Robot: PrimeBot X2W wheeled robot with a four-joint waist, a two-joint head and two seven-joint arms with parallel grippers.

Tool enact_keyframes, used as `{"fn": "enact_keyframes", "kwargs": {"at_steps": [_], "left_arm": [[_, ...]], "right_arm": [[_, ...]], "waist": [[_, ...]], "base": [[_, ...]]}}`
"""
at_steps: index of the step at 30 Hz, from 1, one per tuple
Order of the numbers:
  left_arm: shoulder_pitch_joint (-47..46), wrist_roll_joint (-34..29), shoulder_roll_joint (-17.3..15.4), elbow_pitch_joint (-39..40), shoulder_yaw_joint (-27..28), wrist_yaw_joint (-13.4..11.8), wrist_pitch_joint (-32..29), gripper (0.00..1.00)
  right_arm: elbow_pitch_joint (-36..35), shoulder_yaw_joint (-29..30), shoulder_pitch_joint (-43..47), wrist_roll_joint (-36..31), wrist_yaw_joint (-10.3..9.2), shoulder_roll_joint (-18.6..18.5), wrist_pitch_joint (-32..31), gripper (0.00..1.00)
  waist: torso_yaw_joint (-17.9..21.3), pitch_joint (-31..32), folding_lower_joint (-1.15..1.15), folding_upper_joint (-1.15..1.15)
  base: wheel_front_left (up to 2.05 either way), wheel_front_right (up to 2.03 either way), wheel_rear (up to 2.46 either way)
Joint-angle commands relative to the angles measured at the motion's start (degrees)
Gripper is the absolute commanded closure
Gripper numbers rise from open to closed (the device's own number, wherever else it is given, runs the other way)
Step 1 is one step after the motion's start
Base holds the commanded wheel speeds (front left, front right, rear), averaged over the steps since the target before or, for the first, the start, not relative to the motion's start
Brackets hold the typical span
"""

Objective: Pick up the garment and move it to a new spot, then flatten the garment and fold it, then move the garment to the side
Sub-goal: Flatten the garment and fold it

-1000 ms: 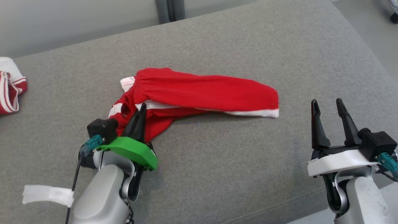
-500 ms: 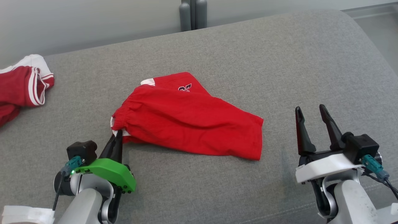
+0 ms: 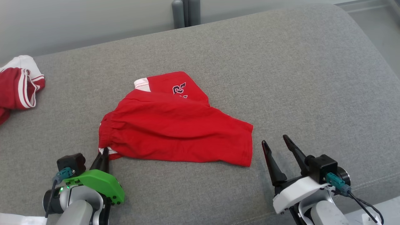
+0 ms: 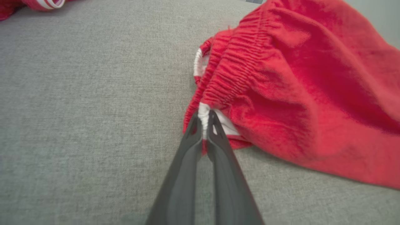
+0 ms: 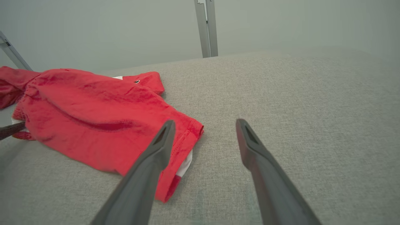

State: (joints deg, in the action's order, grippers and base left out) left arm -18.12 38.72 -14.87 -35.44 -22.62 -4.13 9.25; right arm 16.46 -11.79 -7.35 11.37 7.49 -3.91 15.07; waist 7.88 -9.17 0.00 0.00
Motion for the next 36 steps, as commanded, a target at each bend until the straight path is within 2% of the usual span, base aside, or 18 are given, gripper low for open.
{"fn": "enact_keyframes", "kwargs": {"at_steps": [1,2,3,4,12,23,24,25,26,27,28,29,33,36], "left_arm": [[0.29,0.08,0.10,-0.87,0.16,0.07,0.55,1.00],[-0.01,0.12,0.23,-1.30,0.20,0.04,0.92,0.88],[-0.32,0.16,0.36,-1.58,0.36,0.02,1.41,0.58],[-0.57,0.19,0.50,-1.91,0.42,0.12,1.86,0.00],[-0.72,-0.97,1.06,-1.41,0.65,-0.18,4.55,0.00],[2.66,-3.22,2.37,6.10,0.18,-1.18,5.78,0.00],[3.03,-3.34,2.42,6.74,0.14,-1.38,5.81,0.00],[3.37,-3.59,2.50,7.28,0.11,-1.51,5.85,0.00],[3.64,-3.73,2.59,7.85,0.09,-1.56,5.88,0.00],[3.86,-3.82,2.64,8.39,0.07,-1.74,5.91,0.00],[3.86,-3.82,2.64,8.39,0.07,-1.74,5.91,0.00],[4.02,-3.90,2.65,8.78,0.04,-1.85,5.93,0.00],[5.11,-4.14,2.37,10.30,0.38,-2.33,5.97,0.00],[5.81,-4.22,2.13,11.22,0.67,-2.70,5.93,0.00]], "right_arm": [[0.63,-1.00,0.26,0.71,0.01,-0.07,0.20,0.00],[1.00,-1.76,0.15,0.96,0.01,-0.14,0.20,0.00],[1.49,-2.35,-0.01,1.03,0.01,-0.27,0.20,0.00],[2.05,-3.17,-0.20,1.27,0.01,-0.42,0.20,0.00],[7.41,-8.51,-1.47,3.84,0.01,-1.49,0.20,0.00],[15.00,-9.99,-4.10,5.90,0.00,-1.37,0.20,0.02],[15.74,-10.43,-4.19,6.29,0.01,-1.29,0.20,0.17],[16.55,-10.91,-4.44,6.70,0.00,-1.25,0.20,0.38],[17.05,-11.22,-4.98,6.86,0.01,-1.29,0.20,0.51],[17.48,-11.44,-5.51,7.10,0.01,-1.40,0.20,0.58],[17.48,-11.44,-5.51,7.10,0.01,-1.40,0.20,0.58],[17.92,-11.65,-5.91,7.41,0.00,-1.41,0.20,0.64],[17.22,-12.02,-7.11,7.58,0.00,-1.70,0.20,1.00],[14.48,-11.03,-7.22,7.99,0.01,-2.14,0.20,1.00]], "waist": [[0.04,-0.01,0.00,0.00],[0.01,0.01,0.00,0.00],[-0.05,0.03,0.00,0.00],[-0.15,0.07,0.00,0.00],[-2.02,0.57,0.00,0.00],[-5.85,1.25,0.00,0.00],[-6.13,1.35,0.00,0.00],[-6.37,1.46,0.00,0.00],[-6.62,1.55,0.00,0.00],[-6.85,1.62,0.00,0.00],[-6.85,1.62,0.00,0.00],[-7.04,1.71,0.00,0.00],[-7.50,2.08,0.00,0.00],[-7.70,2.42,0.00,0.00]], "base": [[0.00,0.00,0.00],[0.00,0.00,0.00],[0.00,0.00,0.00],[0.00,0.00,0.00],[0.00,0.00,0.00],[0.00,0.00,0.00],[0.00,0.00,0.00],[0.00,0.00,0.00],[0.00,0.00,0.00],[0.00,0.00,0.00],[0.00,0.00,0.00],[0.00,0.00,0.00],[0.00,0.00,0.00],[0.00,0.00,0.00]]}}
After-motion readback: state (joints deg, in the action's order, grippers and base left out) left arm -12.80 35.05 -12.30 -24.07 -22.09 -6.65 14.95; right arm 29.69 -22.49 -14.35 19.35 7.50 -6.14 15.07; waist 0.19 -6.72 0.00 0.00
